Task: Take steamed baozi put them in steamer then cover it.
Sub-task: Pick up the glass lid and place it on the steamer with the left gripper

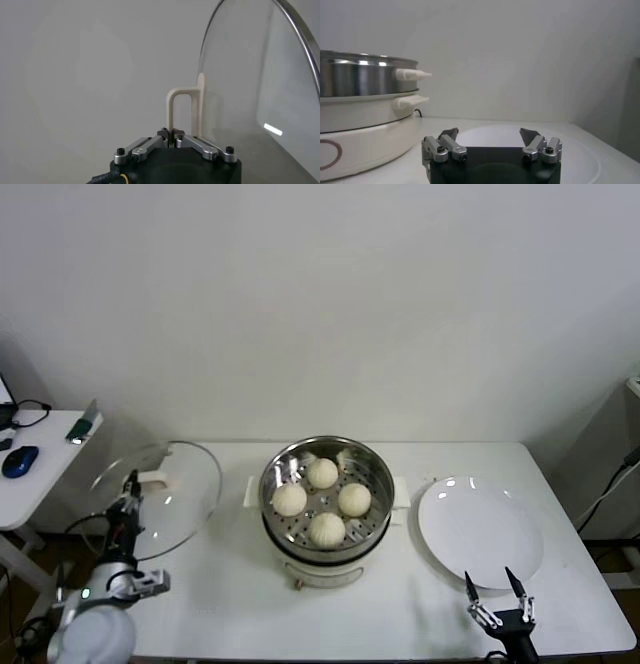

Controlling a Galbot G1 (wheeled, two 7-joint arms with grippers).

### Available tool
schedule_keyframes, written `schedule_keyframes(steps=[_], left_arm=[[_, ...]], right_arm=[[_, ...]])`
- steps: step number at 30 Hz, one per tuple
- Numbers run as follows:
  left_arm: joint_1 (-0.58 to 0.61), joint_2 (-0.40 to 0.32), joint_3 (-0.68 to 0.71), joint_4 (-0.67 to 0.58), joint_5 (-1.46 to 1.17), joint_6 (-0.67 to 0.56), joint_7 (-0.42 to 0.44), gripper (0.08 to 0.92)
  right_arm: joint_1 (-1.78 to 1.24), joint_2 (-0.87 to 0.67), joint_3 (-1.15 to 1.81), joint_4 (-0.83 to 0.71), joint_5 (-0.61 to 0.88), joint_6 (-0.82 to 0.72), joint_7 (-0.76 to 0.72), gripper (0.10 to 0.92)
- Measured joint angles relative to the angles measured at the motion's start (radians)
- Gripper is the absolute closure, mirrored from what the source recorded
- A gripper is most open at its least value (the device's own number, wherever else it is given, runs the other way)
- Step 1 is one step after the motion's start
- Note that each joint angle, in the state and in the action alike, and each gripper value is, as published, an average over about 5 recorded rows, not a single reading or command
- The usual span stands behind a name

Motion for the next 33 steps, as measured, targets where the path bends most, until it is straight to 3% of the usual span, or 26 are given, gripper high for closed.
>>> schedule_keyframes(steps=[14,23,33], left_arm=[[-0.112,-0.027,0.245,-0.16,0.12,0.198,0.165,0.863],[-0.21,-0.102,0.419,-0.157,0.241,0.276,0.271,0.863],[-0.308,-0.2,0.584,-0.103,0.338,0.316,0.329,0.863]], right_arm=[[0.011,0.01,-0.018,-0.011,-0.028,0.01,0.022,0.203],[0.014,0.012,-0.024,-0.011,-0.047,0.01,0.043,0.203],[0.022,0.007,-0.017,-0.02,-0.05,0.013,0.056,0.203]])
